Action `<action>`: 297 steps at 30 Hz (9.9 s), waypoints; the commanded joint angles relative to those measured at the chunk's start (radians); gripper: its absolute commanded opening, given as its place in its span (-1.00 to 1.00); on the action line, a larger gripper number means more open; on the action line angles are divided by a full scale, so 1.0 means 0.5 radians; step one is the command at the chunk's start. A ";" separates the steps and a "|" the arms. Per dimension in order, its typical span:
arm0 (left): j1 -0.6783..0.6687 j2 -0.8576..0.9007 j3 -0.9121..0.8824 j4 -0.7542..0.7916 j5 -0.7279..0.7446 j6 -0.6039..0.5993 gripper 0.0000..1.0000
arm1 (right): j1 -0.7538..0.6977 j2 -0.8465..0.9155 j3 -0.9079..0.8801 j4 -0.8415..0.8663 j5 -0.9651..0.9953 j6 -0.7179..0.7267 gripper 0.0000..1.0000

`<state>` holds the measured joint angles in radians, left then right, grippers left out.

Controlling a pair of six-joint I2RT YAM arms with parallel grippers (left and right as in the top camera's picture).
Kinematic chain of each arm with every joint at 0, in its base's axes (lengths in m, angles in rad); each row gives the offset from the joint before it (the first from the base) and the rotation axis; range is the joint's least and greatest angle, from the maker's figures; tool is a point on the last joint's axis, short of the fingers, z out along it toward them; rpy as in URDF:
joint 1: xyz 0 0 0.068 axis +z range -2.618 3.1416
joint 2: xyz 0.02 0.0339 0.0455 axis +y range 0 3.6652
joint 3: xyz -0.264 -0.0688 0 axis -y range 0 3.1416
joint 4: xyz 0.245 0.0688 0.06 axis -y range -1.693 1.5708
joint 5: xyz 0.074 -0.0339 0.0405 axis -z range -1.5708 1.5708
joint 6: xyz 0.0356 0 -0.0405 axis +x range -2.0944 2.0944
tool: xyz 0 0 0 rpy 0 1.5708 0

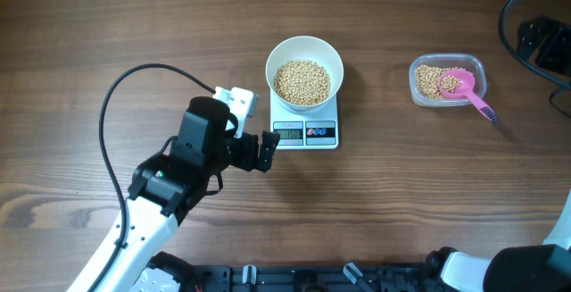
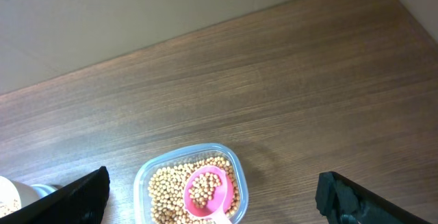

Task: Scoop item into bowl and weigh 150g on scale

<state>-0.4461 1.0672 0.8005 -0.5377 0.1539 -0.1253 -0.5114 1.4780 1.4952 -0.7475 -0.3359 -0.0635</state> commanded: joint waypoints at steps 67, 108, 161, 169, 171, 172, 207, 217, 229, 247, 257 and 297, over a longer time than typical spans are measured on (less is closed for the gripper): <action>-0.002 -0.025 -0.008 0.005 0.008 0.025 1.00 | 0.800 -1.906 -2.076 1.408 0.198 0.137 1.00; -0.002 -0.021 -0.008 0.005 0.009 0.025 1.00 | 1.114 -2.950 -2.980 1.493 0.574 0.178 1.00; -0.002 -0.021 -0.008 0.005 0.009 0.025 1.00 | 1.114 -2.949 -2.980 1.495 0.568 0.024 0.99; -0.002 -0.021 -0.008 0.005 0.009 0.025 1.00 | 1.114 -2.949 -2.980 1.495 0.568 0.023 0.99; -0.002 -0.021 -0.008 0.005 0.009 0.025 1.00 | 1.114 -2.949 -2.980 1.495 0.568 0.024 0.99; -0.002 -0.021 -0.008 0.005 0.009 0.025 1.00 | 1.114 -2.949 -2.980 1.495 0.568 0.024 0.99; 0.056 -0.282 -0.009 -0.114 -0.006 0.024 1.00 | 1.114 -2.949 -2.980 1.495 0.568 0.024 0.99; 0.639 -0.787 -0.185 0.083 -0.150 0.025 1.00 | 1.114 -2.949 -2.980 1.495 0.568 0.024 0.99; 0.867 -1.421 -0.641 0.323 -0.063 0.024 1.00 | 1.114 -2.949 -2.980 1.495 0.568 0.023 0.99; 0.926 -1.878 -0.861 0.361 -0.011 0.169 1.00 | 1.114 -2.949 -2.980 1.495 0.568 0.024 0.99; 0.936 -2.129 -1.293 0.919 -0.013 0.169 1.00 | 1.114 -2.949 -2.980 1.495 0.568 0.024 1.00; 0.989 -2.129 -1.590 0.937 -0.051 0.192 1.00 | 1.114 -2.947 -2.980 1.495 0.568 0.023 0.99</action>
<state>0.0410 0.0135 0.0120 -0.0322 0.0231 -0.1642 0.0418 0.0174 0.0071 -0.0021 -0.0692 -0.0467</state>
